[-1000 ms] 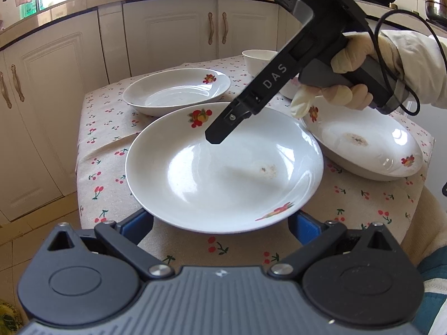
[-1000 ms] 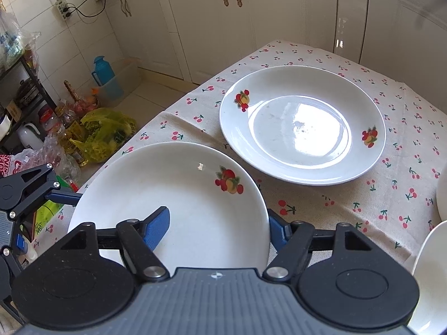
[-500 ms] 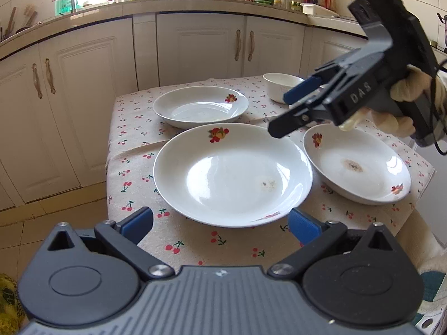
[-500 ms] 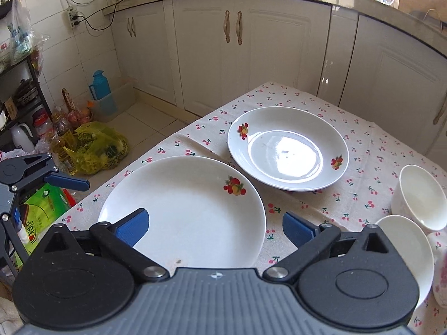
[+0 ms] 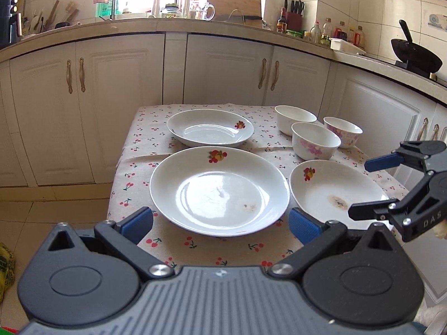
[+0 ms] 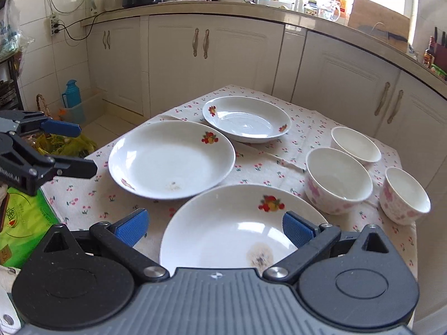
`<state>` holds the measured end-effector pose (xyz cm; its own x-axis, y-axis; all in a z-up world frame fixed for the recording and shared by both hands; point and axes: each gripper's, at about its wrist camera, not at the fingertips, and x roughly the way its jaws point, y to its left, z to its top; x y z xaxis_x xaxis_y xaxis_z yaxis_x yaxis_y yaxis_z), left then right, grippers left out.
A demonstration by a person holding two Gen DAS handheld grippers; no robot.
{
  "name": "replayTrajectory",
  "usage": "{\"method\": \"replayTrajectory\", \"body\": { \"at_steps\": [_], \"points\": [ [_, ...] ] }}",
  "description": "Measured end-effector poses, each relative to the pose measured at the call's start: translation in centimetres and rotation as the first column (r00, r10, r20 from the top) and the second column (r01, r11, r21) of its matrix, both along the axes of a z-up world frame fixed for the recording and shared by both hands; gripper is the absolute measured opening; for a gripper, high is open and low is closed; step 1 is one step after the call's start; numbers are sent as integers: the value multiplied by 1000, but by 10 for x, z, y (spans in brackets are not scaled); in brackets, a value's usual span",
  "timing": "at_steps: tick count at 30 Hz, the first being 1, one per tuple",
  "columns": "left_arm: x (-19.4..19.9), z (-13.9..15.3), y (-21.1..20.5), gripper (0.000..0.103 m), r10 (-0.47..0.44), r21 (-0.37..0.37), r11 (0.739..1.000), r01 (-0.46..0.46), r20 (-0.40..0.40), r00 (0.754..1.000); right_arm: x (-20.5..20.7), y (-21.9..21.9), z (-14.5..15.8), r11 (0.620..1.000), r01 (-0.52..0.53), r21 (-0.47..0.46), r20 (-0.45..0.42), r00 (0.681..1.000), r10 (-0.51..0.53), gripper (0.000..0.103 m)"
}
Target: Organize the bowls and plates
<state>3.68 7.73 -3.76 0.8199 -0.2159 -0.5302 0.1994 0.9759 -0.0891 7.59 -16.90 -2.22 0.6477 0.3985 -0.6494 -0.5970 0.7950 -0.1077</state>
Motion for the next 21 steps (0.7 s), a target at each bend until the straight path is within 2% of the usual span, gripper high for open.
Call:
{"method": "replayTrajectory", "body": {
  "at_steps": [5,9,11,15,21],
  "points": [
    [-6,2,-19,102,-21,26,999,21,-6,1000,-24,-25,-8,999,46,-5,15,999,-46,103],
    [-7,3,-25,102,-25,6,1000,25,-30,999,-34,-43,-18,996,88,24,-1,996,-88,103],
    [-8,3,-28,102,-23,-2,1000,23,-37,999,-37,-51,-25,994,107,28,-7,994,-107,103],
    [-8,7,-36,102,-31,30,999,32,-31,999,-39,-61,-39,990,137,24,-22,990,-136,103],
    [0,11,-46,102,-63,59,996,66,-39,997,-34,-65,-55,990,138,9,-32,990,-138,103]
  ]
}}
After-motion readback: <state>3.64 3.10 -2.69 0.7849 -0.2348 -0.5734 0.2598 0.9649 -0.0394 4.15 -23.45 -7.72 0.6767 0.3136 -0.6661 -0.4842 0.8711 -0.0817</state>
